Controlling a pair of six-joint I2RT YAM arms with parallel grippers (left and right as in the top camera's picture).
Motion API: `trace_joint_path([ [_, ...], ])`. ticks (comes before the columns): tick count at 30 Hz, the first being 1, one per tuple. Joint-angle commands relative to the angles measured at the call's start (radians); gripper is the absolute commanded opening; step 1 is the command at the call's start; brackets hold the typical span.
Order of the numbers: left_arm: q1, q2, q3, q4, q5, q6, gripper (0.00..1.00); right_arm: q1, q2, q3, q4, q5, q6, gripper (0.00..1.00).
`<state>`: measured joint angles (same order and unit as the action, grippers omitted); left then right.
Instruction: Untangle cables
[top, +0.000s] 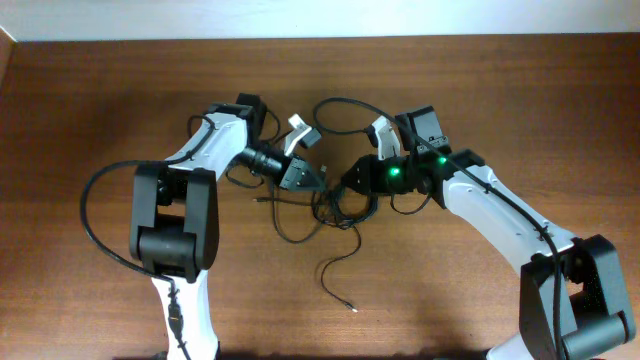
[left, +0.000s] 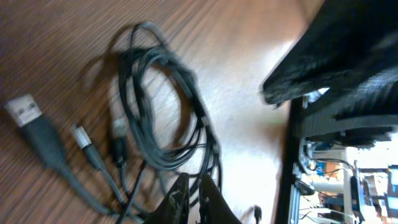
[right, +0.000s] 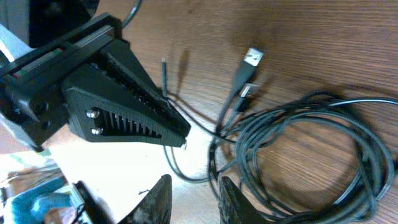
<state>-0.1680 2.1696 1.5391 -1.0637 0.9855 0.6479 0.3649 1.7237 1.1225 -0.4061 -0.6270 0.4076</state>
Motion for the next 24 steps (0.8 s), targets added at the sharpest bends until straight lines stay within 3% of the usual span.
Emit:
trace_joint_path([
  [1,-0.031,0.015,0.003,0.035,-0.178,-0.19,0.1,0.028,0.008,-0.025,0.002,0.067,-0.008,0.25],
  [2,-0.044,0.015,0.003,0.037,-0.223,-0.227,0.13,0.036,0.013,-0.025,0.0,0.092,-0.007,0.25],
  [4,-0.081,0.015,0.003,0.04,-0.272,-0.237,0.33,0.04,0.022,-0.025,-0.028,0.191,0.041,0.25],
  [5,-0.1,0.015,0.003,0.05,-0.323,-0.265,0.34,0.036,0.023,-0.025,-0.06,0.261,0.079,0.26],
  [6,-0.114,0.015,0.003,0.061,-0.385,-0.32,0.33,0.03,0.023,-0.025,-0.077,0.294,0.091,0.26],
  [8,-0.137,0.015,0.003,0.068,-0.452,-0.377,0.33,0.008,0.024,-0.025,-0.12,0.359,0.106,0.42],
  [10,-0.149,0.016,0.003,0.069,-0.452,-0.397,0.35,-0.019,0.024,-0.025,-0.161,0.377,0.107,0.49],
  [13,-0.159,0.024,0.003,0.083,-0.455,-0.412,0.31,-0.061,0.043,-0.025,-0.197,0.377,0.107,0.51],
  [15,-0.159,0.024,0.003,0.084,-0.483,-0.413,0.17,-0.078,0.063,-0.025,-0.212,0.359,0.106,0.56],
  [19,-0.159,0.024,0.003,0.095,-0.482,-0.424,0.22,-0.065,0.117,-0.025,-0.223,0.298,0.106,0.59],
  [20,-0.159,0.024,0.003,0.098,-0.482,-0.424,0.31,-0.058,0.134,-0.025,-0.223,0.298,0.106,0.58],
  [21,-0.159,0.024,0.003,0.106,-0.482,-0.436,0.33,-0.046,0.154,-0.025,-0.223,0.296,0.11,0.47],
  [22,-0.159,0.024,0.003,0.11,-0.483,-0.439,0.31,-0.036,0.169,-0.025,-0.224,0.296,0.135,0.39],
  [23,-0.159,0.024,0.003,0.11,-0.486,-0.439,0.26,-0.023,0.185,-0.025,-0.227,0.276,0.166,0.25],
  [24,-0.156,0.024,0.003,0.11,-0.486,-0.439,0.21,-0.011,0.197,-0.025,-0.227,0.244,0.18,0.19],
])
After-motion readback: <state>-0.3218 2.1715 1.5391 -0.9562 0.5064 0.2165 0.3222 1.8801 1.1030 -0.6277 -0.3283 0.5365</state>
